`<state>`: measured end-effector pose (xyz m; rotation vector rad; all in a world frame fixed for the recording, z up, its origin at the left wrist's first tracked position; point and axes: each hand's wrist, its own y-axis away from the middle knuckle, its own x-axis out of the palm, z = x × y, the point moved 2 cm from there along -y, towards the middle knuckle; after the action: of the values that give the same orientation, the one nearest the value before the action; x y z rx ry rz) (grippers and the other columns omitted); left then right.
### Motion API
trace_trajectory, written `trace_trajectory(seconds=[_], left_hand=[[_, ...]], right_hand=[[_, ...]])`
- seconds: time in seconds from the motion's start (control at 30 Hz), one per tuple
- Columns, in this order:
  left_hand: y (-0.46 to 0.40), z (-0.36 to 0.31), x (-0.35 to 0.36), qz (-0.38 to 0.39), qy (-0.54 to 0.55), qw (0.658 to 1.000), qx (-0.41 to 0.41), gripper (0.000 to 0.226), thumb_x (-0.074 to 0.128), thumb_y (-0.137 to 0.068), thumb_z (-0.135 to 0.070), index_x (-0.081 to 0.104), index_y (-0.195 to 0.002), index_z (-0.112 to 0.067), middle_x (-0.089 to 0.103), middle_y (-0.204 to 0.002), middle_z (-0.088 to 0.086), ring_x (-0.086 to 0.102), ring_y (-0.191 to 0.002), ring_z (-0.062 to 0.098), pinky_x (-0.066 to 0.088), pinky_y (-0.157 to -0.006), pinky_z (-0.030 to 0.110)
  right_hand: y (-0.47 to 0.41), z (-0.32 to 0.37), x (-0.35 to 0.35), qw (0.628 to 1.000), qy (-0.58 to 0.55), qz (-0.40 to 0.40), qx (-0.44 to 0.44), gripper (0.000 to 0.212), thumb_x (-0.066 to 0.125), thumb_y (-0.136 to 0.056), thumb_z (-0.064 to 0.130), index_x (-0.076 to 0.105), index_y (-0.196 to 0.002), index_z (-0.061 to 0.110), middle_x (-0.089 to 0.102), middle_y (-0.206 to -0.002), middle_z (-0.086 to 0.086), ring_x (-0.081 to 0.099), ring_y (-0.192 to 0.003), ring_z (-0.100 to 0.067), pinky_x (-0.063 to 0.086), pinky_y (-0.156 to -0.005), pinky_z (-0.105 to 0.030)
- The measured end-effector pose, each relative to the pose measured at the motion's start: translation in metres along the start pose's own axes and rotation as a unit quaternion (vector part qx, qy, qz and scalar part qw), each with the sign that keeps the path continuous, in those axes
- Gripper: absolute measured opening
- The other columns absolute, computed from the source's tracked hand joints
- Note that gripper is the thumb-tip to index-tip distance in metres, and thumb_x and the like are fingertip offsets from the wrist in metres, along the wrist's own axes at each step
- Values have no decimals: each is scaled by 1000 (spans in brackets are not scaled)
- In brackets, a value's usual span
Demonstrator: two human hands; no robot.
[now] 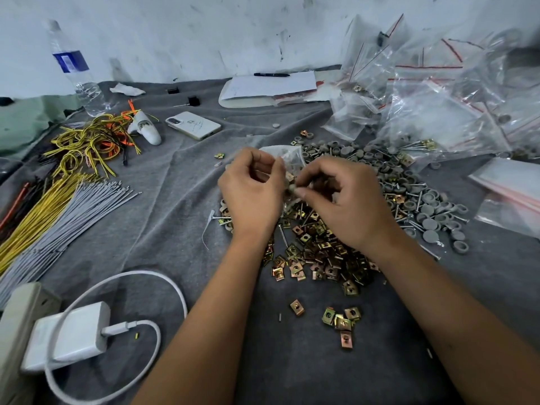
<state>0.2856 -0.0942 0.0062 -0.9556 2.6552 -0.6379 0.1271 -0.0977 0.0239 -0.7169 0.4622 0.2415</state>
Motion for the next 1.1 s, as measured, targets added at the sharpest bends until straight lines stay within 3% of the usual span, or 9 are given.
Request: trace_trajectory(seconds=[0.1, 0.3, 0.5, 0.57, 0.7, 0.83, 1.03, 1.1], left_hand=[[2, -2, 3, 31, -29, 998, 45, 17, 77, -85, -13, 64, -76, -20, 60, -61, -12, 57, -55, 4, 44, -55, 18], [0, -1, 3, 38, -43, 996, 69, 13, 75, -88, -16, 66, -78, -18, 66, -70, -7, 59, -55, 12, 52, -51, 33], [0, 0, 3, 29, -38, 997, 61, 16, 75, -88, -15, 66, -77, -22, 67, -73, -12, 59, -56, 6, 50, -52, 24], [0, 0, 3, 27, -32, 998, 55, 17, 75, -88, -15, 65, -77, -25, 66, -69, -15, 58, -56, 4, 47, -53, 20], [0, -1, 3, 19, -33, 998, 49, 24, 75, -87, -16, 63, -75, -32, 64, -67, -22, 58, -57, 2, 45, -55, 17], [0, 0, 3, 20, -28, 998, 45, 21, 75, -87, -14, 64, -76, -28, 64, -67, -23, 58, -58, 1, 46, -56, 16], [0, 0, 3, 27, -14, 999, 39, 24, 76, -88, -11, 64, -75, -27, 64, -66, -22, 57, -56, 0, 45, -53, 14], [0, 0, 3, 30, -13, 999, 39, 24, 75, -88, -11, 64, -75, -27, 64, -65, -22, 57, -56, 0, 44, -53, 15]], right_hand=[[0, -6, -3, 998, 61, -33, 5, 11, 82, -84, 11, 76, -93, 13, 71, -86, 7, 64, -78, -3, 52, -73, -21], [-2, -11, -13, 996, 57, -70, 24, 11, 81, -86, 14, 77, -97, 15, 74, -89, 9, 69, -82, -1, 57, -77, -17], [-6, -22, -31, 993, 47, -91, 63, 13, 82, -87, 16, 75, -95, 23, 72, -86, 14, 68, -79, -2, 57, -70, -19], [-7, -25, -34, 996, 49, -45, 55, 12, 82, -86, 17, 76, -93, 25, 72, -84, 14, 69, -76, -3, 56, -69, -16], [-4, -31, -31, 984, 119, 126, 35, 9, 85, -82, 28, 78, -88, 30, 69, -80, 20, 66, -80, 5, 45, -69, -3], [-4, -37, -40, 960, 119, 250, 47, 10, 87, -80, 27, 79, -80, 33, 69, -72, 17, 62, -80, 6, 39, -67, -3], [-4, -43, -46, 932, 144, 319, 90, 18, 90, -73, 40, 79, -87, 42, 60, -85, 33, 52, -91, 15, 34, -71, -1], [-4, -44, -45, 929, 155, 321, 95, 18, 90, -73, 41, 78, -86, 40, 61, -83, 26, 54, -89, 9, 37, -67, -6]])
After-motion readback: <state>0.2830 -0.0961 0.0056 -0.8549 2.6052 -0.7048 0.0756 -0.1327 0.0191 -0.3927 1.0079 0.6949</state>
